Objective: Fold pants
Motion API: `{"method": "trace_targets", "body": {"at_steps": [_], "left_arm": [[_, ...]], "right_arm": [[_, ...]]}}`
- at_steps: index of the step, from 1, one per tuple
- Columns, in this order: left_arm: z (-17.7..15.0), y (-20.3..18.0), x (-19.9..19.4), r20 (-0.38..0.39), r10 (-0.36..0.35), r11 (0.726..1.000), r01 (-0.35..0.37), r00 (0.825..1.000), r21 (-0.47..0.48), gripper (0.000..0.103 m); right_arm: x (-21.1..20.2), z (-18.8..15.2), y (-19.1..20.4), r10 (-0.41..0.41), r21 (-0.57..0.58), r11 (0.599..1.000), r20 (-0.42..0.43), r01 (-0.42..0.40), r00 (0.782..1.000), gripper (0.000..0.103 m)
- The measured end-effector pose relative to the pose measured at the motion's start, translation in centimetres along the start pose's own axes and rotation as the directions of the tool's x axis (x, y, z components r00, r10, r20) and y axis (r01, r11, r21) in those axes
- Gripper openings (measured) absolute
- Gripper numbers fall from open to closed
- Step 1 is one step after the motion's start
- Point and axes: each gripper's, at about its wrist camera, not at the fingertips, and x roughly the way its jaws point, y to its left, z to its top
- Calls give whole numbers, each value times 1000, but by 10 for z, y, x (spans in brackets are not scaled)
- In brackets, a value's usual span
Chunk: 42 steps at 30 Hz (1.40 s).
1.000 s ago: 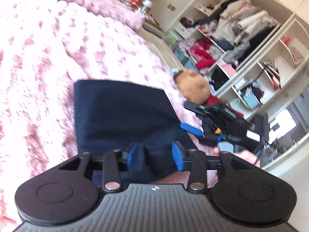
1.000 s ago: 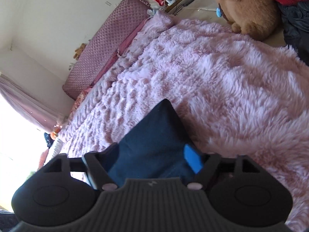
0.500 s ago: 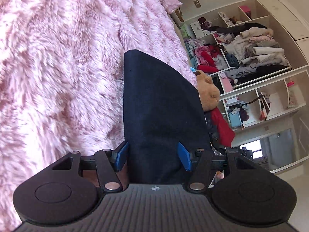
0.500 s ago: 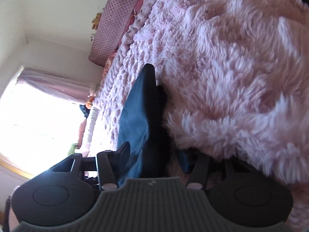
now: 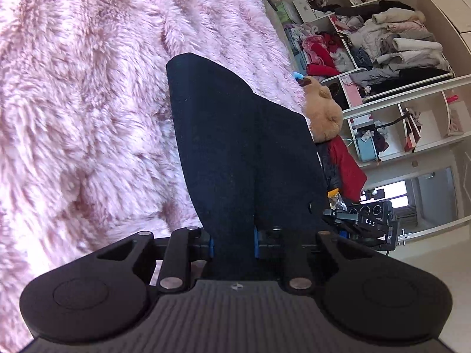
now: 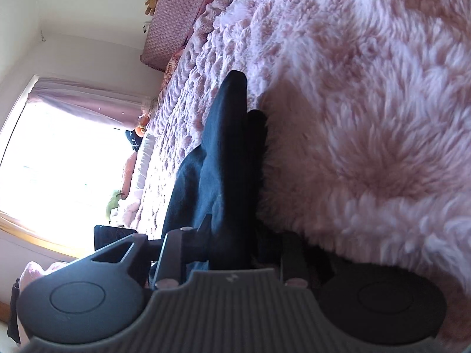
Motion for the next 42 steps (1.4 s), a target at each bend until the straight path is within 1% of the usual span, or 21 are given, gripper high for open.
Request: {"method": "trace_targets", "body": {"at_steps": [3,4,5,6,8,9,10,12,13,14,15,16,18,21,24,26,30,34,36,38,42], "left_arm": [[-7,5,-22,3,54,998,-54,999,19,25],[-11,7,-31,20,93,995,-94,995,36,27],[-16,6,-39,48,162,984,-165,986,60,36],[-21,2,-44,85,249,964,-255,965,71,46],[-35,-13,-46,153,385,906,-404,910,126,50],[-41,-20,-43,168,410,886,-435,896,158,51],[-47,-33,-38,190,445,854,-479,875,204,51],[-55,-53,-24,231,517,780,-565,824,270,54],[-58,-58,-19,240,536,758,-587,809,284,54],[-60,-60,-17,247,548,747,-600,799,285,54],[-61,-59,-16,245,553,749,-604,796,273,54],[-61,-58,-16,241,553,754,-602,797,261,54],[-59,-55,-18,233,544,768,-590,806,247,54],[-58,-48,-21,225,528,787,-571,819,233,54],[-52,-41,-22,214,507,803,-548,835,234,54],[-51,-39,-22,215,489,808,-532,846,254,54],[-49,-31,-21,199,462,833,-500,864,238,55],[-47,-25,-21,195,428,851,-467,882,241,54],[-46,-19,-22,187,402,872,-437,897,221,48],[-46,-15,-23,187,380,887,-415,906,205,45],[-48,-14,-23,198,365,888,-404,910,219,40]], "right_arm": [[18,-17,14,-9,24,1000,-4,9,1000,23],[25,-23,22,-17,12,1000,-11,18,1000,23],[33,-30,29,-32,-8,999,-18,32,999,23],[39,-37,36,-49,-32,998,-26,49,998,26],[50,-51,46,-93,-84,992,-37,90,995,30],[53,-55,47,-114,-101,989,-38,109,993,31],[54,-56,46,-125,-104,987,-36,120,992,31],[55,-52,39,-101,-60,993,-40,99,994,29],[54,-52,33,-87,-24,996,-40,86,995,28],[55,-53,29,-78,0,997,-38,78,996,28],[54,-54,28,-76,3,997,-35,77,996,27],[54,-55,30,-79,-5,997,-30,79,996,27],[54,-57,30,-79,-11,997,-27,79,997,28],[56,-53,23,-52,21,998,-38,53,998,29],[64,-43,12,-2,49,999,-86,6,996,30],[67,-37,5,25,47,999,-131,-19,991,30],[77,-29,-2,57,66,997,-169,-47,984,30],[83,-32,2,39,32,999,-161,-35,986,26],[81,-35,6,39,2,999,-145,-39,989,24],[78,-36,6,43,-8,999,-135,-44,990,23],[78,-35,4,38,-10,999,-127,-40,991,23]]}}
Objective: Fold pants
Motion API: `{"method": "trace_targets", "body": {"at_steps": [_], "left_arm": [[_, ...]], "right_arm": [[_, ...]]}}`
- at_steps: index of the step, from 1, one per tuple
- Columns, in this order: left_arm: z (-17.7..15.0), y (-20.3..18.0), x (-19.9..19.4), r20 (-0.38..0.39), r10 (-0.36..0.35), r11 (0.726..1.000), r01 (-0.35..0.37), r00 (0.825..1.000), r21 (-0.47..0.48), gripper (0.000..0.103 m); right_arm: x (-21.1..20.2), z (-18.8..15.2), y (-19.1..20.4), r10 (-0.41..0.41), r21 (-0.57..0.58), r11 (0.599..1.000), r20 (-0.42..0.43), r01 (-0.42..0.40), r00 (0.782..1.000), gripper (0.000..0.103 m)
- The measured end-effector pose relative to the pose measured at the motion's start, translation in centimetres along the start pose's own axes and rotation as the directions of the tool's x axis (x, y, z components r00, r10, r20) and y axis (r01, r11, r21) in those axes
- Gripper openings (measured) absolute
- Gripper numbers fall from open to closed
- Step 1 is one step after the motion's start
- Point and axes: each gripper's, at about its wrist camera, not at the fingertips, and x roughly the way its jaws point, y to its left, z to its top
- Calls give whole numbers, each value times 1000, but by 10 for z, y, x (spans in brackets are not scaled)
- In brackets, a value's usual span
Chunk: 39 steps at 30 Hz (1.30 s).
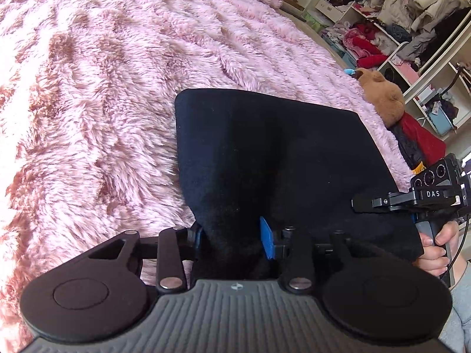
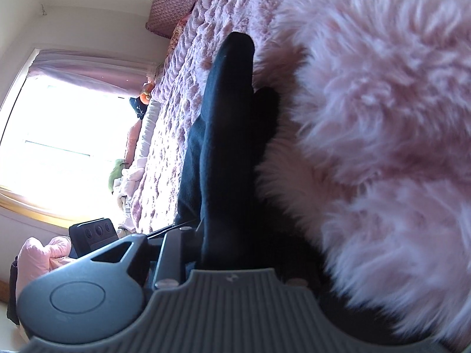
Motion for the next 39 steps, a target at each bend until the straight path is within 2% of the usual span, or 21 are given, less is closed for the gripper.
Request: {"method": "trace_targets", "body": {"at_steps": [5,9,10,12,14,16,18,19,20,21,22,23,24,25,26,27,30,32,34,37,39], "left_arm": [[-3,7,-6,23,-41,999,42,999,-29,31],[1,34,-12,10,-150,977,149,989,-150,29],[2,42,-12,1,-178,970,176,984,-171,31],[2,52,-16,-32,-192,974,186,981,-128,47],[0,57,-27,-35,-180,979,176,983,-105,52],[-1,59,-42,-17,-151,983,148,988,-109,52],[-1,55,-61,44,-67,992,71,997,-101,52],[-1,52,-67,65,-44,994,50,997,-94,52],[0,47,-74,100,-39,995,48,994,-89,52],[-1,45,-77,125,-62,993,74,990,-93,47],[-1,42,-78,146,-117,986,133,982,-103,38],[0,40,-74,150,-193,970,211,970,-119,22],[0,37,-68,149,-262,950,282,953,-133,10],[1,31,-58,143,-317,931,337,937,-142,7],[0,24,-52,140,-341,923,359,930,-137,3],[-2,15,-44,136,-353,921,369,926,-125,2],[-12,-15,-18,27,-299,953,300,954,-39,2],[-24,-29,-8,-8,-267,964,267,964,8,2],[-32,-28,-5,-5,-291,957,291,957,-9,2],[-41,-20,-5,-30,-390,920,387,920,-67,2],[-42,-21,-11,-31,-380,924,379,924,-43,2]], "right_arm": [[0,2,4,-10,-16,1000,13,10,1000,23],[4,4,3,-25,29,999,8,24,1000,23],[3,4,4,-30,28,999,8,30,1000,23],[-1,2,8,-66,7,998,-3,66,998,24],[-10,0,12,-102,11,995,-9,102,995,28],[-27,-2,19,-153,14,988,18,152,988,34],[-51,-12,29,-214,15,977,93,214,972,38],[-65,-20,39,-247,-14,968,159,252,956,40],[-77,-31,51,-265,-60,956,238,286,934,34],[-87,-43,62,-248,-113,948,326,299,912,16],[-91,-52,71,-204,-164,945,379,283,903,10],[-88,-59,78,-149,-191,953,385,237,911,0],[-81,-64,82,-88,-207,963,373,176,924,0],[-73,-68,86,-52,-218,966,365,139,929,0],[-60,-72,94,-41,-230,965,353,129,935,0],[-47,-74,101,-66,-243,958,336,154,940,0],[-11,-78,108,-163,-269,935,260,233,952,0],[-3,-82,97,-203,-252,935,197,250,959,0],[-3,-83,86,-232,-202,943,170,264,958,0],[-14,-78,63,-226,-42,970,185,237,956,0],[-27,-76,53,-211,47,977,236,206,949,0]]}}
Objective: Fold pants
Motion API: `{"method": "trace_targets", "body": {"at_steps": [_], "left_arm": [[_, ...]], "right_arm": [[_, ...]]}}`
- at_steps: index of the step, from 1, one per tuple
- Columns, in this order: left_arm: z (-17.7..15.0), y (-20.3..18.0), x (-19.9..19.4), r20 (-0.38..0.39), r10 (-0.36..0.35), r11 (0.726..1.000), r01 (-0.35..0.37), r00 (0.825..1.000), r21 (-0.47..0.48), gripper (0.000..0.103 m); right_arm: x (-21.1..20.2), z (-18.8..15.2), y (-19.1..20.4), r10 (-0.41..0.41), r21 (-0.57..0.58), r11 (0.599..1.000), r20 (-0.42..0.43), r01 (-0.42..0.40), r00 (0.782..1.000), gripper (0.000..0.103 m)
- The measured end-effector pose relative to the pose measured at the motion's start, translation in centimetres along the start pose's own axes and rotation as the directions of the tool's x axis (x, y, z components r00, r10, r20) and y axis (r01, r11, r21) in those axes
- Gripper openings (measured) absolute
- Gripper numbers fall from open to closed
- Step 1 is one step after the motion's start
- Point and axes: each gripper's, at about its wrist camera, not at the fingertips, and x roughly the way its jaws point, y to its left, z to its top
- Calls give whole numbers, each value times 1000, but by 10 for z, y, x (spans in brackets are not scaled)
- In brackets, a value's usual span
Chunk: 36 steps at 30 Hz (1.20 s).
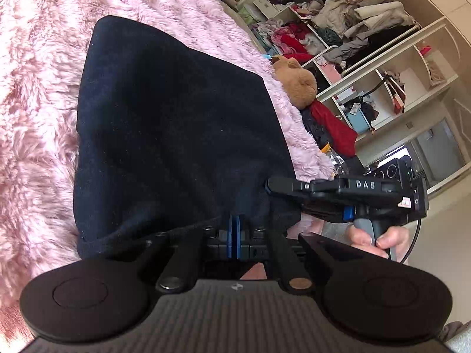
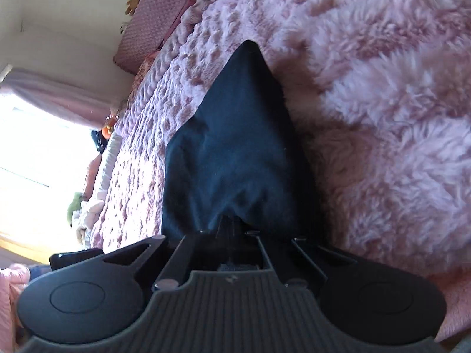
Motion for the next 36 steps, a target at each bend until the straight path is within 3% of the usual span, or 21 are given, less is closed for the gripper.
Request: {"method": "trace_targets", "body": {"at_steps": [2,4,6,7,9,11,12,14,18,21,25,30,36], "left_arm": [[1,-6,-13,23,0,999,-1,1000,35,3],[4,-7,-30,50,-35,998,32,998,51,22],[10,-1,-51,100,-75,996,70,992,56,48],[13,3,-60,129,-81,996,75,988,52,52],[14,15,-77,174,-75,997,72,982,27,57],[18,30,-87,201,-34,999,40,979,-25,58],[19,40,-89,221,8,998,7,975,-64,58],[23,64,-83,210,19,988,14,978,-155,58],[27,109,-60,185,-87,947,139,979,-288,57],[28,130,-39,181,-206,902,258,962,-347,57],[37,134,-16,146,-226,903,263,963,-341,55],[45,137,3,129,-282,878,310,951,-366,55],[49,142,21,144,-346,828,374,927,-418,55]], "right_arm": [[-21,4,-4,-10,8,1000,98,10,995,0],[-42,10,-10,3,17,1000,181,-6,983,11],[-56,17,-26,77,82,992,204,-96,976,51],[-59,21,-35,125,122,981,192,-150,973,55],[-58,26,-53,194,199,954,152,-222,969,55],[-54,29,-67,187,269,938,138,-219,973,53],[-53,30,-72,179,294,932,135,-212,975,46],[-47,34,-78,193,318,922,117,-220,974,42],[-30,51,-66,207,195,960,-17,-199,978,46],[-10,61,-53,178,63,983,-114,-171,977,49],[17,69,-54,201,29,980,-178,-199,963,48],[47,76,-60,254,68,967,-217,-245,943,42],[57,70,-60,227,33,974,-211,-225,951,31]]}}
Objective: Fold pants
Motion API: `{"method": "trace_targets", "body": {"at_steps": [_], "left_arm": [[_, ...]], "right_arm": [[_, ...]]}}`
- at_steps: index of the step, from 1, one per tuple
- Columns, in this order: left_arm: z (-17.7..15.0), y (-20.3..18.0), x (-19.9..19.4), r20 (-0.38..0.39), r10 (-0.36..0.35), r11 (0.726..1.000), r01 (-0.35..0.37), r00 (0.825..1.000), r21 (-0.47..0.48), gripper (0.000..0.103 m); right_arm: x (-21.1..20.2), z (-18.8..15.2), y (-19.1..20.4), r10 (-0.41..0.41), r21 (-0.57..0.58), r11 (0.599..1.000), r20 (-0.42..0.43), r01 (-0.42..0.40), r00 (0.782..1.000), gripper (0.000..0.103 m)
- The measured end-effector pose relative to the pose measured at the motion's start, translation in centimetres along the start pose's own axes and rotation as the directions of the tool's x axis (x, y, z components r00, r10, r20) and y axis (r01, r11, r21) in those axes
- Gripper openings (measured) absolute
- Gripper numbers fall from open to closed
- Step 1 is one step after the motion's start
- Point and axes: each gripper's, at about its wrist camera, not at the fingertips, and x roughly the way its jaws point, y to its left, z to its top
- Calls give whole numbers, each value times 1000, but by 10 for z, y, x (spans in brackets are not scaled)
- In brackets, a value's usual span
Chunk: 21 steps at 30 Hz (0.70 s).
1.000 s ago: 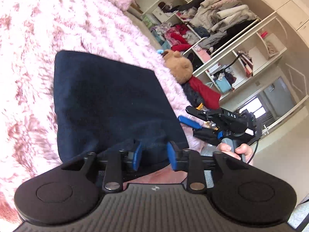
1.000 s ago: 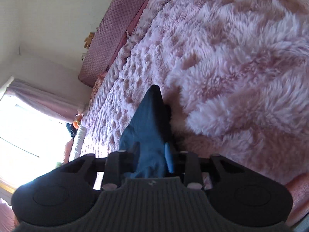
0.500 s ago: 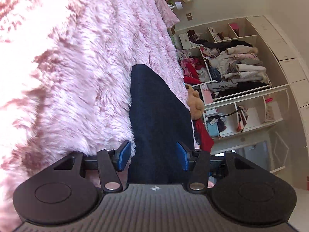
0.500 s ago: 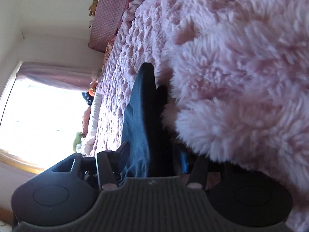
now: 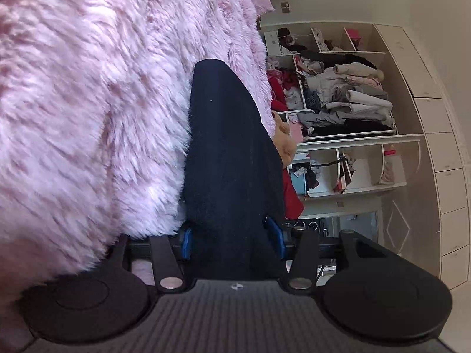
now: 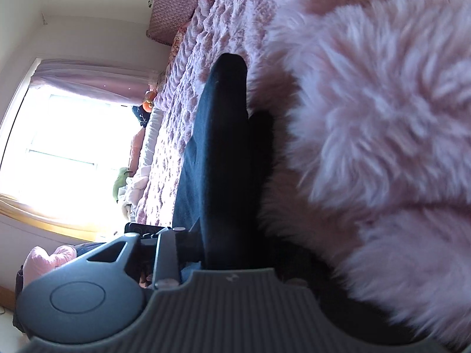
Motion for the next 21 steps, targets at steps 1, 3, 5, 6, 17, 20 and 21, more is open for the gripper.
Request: {"method": "trace_targets", "body": {"at_steps": [1,3,5,6,17,20,21], "left_arm": [[1,3,0,1,-18,1000,18,1000,-18,55],[2,10,0,7,-55,997,55,998,-46,55],[3,13,6,5,-64,997,64,998,-50,54],[3,11,10,-7,-52,998,52,999,-45,54],[0,-25,7,-86,172,985,-169,981,35,23],[-2,-28,2,-91,171,985,-169,981,34,23],[-3,-30,1,-94,171,985,-169,981,36,23]], "right_arm": [[-1,-2,0,0,8,1000,8,-1,1000,31],[0,-4,-1,4,10,1000,19,-4,1000,31],[9,1,1,12,15,1000,17,-13,1000,31],[15,5,4,16,15,1000,18,-17,1000,31],[10,-3,32,-47,-76,996,78,53,996,23],[12,-4,38,-37,-80,996,86,44,996,23],[13,-6,40,-28,-80,996,90,35,996,23]]}}
